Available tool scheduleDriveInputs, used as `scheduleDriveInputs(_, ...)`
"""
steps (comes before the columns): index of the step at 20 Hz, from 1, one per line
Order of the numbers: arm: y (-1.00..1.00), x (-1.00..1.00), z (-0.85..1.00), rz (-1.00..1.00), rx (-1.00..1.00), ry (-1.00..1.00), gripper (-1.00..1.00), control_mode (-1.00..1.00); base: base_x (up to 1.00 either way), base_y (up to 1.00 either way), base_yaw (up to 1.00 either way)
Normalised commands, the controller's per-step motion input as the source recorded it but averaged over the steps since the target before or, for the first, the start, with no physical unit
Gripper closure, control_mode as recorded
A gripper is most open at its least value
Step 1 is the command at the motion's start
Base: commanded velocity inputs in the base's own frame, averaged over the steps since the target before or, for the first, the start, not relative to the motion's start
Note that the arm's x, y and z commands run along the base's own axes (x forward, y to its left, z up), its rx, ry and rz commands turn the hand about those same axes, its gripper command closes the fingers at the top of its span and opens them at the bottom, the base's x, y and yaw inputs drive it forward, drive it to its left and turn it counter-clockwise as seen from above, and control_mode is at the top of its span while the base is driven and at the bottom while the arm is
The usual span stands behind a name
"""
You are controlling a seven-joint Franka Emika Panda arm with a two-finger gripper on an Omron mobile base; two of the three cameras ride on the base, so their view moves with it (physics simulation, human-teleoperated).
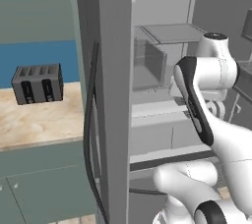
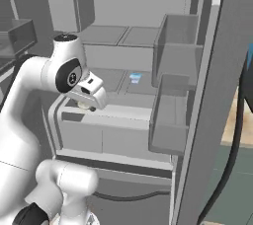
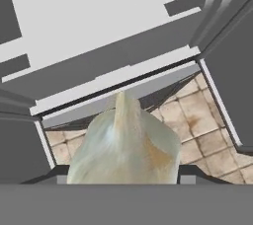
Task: Retrieve the bottle and the shaker from the cabinet and place them next to the mixing bowl on the counter. Then add garlic from the fridge to the mixing bowl.
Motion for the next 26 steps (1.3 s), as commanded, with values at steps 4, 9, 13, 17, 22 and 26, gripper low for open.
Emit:
scheduleDriveInputs(4,0.00,0.00,0.00,0.00,0.00,0.00,1.00,1.00,-0.79,0.05,-0.09)
scheduleDriveInputs(9,0.00,0.00,0.00,0.00,0.00,0.00,1.00,1.00,-0.86,0.12,-0.02)
scheduleDriveInputs(13,0.00,0.00,0.00,0.00,0.00,0.00,1.00,1.00,-0.85,0.09,0.09)
scheduleDriveInputs(17,0.00,0.00,0.00,0.00,0.00,0.00,1.00,1.00,-0.79,0.42,0.22)
scheduleDriveInputs(22,0.00,0.00,0.00,0.00,0.00,0.00,1.00,1.00,-0.82,0.58,0.42)
scheduleDriveInputs(26,0.00,0.00,0.00,0.00,0.00,0.00,1.00,1.00,-0.34,0.70,0.68)
